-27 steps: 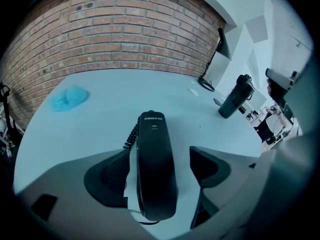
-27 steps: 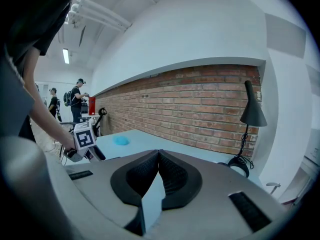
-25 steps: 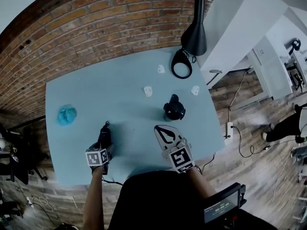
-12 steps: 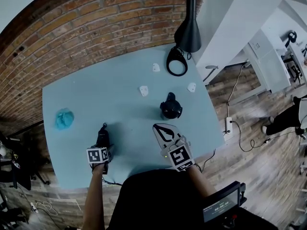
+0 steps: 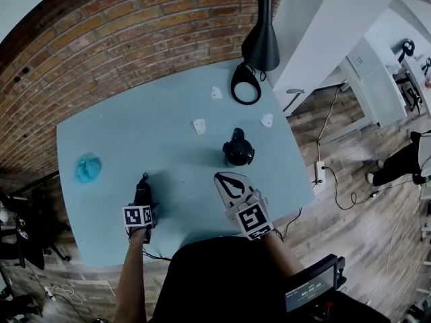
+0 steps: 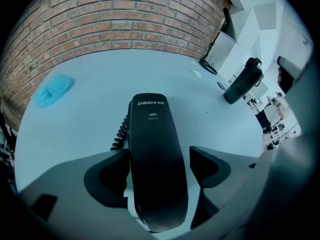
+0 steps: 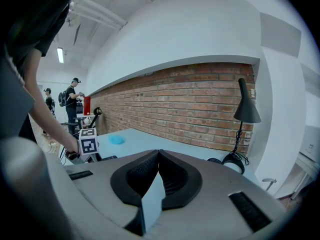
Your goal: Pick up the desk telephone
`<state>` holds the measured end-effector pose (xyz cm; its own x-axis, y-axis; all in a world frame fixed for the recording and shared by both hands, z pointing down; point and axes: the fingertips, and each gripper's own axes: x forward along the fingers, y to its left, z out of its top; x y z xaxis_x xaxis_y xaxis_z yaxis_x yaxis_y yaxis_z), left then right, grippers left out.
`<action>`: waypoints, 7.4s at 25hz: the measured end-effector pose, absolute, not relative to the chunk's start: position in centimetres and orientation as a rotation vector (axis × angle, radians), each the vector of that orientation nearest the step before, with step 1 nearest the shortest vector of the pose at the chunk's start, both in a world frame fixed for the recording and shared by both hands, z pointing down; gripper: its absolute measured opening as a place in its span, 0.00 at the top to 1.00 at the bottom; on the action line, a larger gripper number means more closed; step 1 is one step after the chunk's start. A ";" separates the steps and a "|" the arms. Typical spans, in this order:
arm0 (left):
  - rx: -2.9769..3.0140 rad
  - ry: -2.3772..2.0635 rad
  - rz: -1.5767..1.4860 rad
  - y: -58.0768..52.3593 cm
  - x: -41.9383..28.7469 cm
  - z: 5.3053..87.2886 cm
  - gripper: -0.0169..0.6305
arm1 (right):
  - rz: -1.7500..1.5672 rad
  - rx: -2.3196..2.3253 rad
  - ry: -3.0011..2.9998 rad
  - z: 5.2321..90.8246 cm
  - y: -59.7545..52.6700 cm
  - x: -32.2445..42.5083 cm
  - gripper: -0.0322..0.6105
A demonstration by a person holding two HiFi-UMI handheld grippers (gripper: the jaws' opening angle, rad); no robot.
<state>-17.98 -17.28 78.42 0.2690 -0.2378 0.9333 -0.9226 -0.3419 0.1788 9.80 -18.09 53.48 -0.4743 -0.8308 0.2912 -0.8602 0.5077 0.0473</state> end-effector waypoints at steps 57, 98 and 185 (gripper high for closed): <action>1.717 -1.071 1.242 -17.5 -19.2 79.6 0.52 | 0.185 1.402 -2.533 53.6 -18.0 8.4 0.92; 1.794 -1.019 1.143 -17.4 -19.8 76.3 0.52 | 0.280 1.422 -2.576 53.1 -18.9 4.3 0.92; 2.313 -1.321 0.606 -13.4 -22.1 56.6 0.52 | 0.120 1.192 -2.611 51.0 -15.7 -7.0 0.92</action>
<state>-22.15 -13.39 56.56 0.4575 -0.6965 0.5528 -0.8734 -0.4687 0.1322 -6.96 -15.70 51.00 -0.6258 -0.7296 0.2759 -0.7518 0.6584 0.0359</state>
